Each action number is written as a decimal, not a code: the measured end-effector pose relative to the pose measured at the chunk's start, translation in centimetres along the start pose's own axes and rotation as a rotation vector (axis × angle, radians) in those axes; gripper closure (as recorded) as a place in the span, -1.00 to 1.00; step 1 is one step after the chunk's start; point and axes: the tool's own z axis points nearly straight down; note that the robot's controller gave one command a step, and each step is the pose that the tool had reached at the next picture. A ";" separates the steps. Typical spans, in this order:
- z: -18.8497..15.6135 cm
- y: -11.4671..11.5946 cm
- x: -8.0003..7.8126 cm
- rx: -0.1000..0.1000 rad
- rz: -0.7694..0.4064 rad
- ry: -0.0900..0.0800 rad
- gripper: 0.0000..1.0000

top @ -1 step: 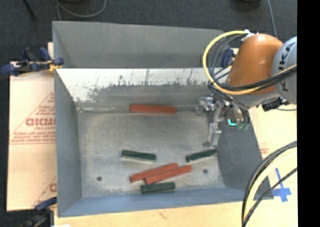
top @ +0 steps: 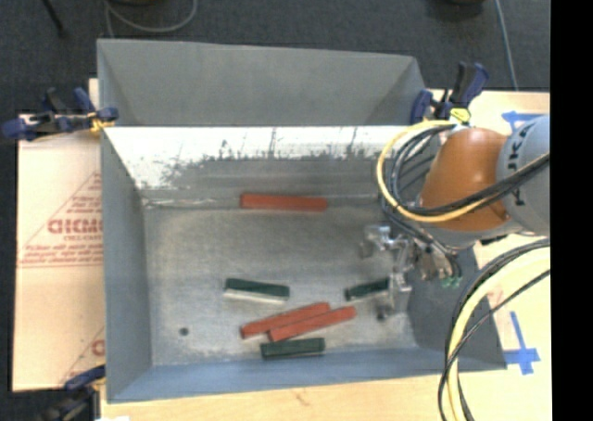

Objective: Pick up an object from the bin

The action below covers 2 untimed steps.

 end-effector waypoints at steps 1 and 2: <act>-0.4 0.0 -0.3 0.002 -0.004 -0.008 1.00; -14.7 -0.8 -1.0 0.004 -0.042 -0.013 1.00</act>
Offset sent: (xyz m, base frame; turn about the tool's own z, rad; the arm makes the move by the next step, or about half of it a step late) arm 0.0000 0.0000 0.0000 0.0000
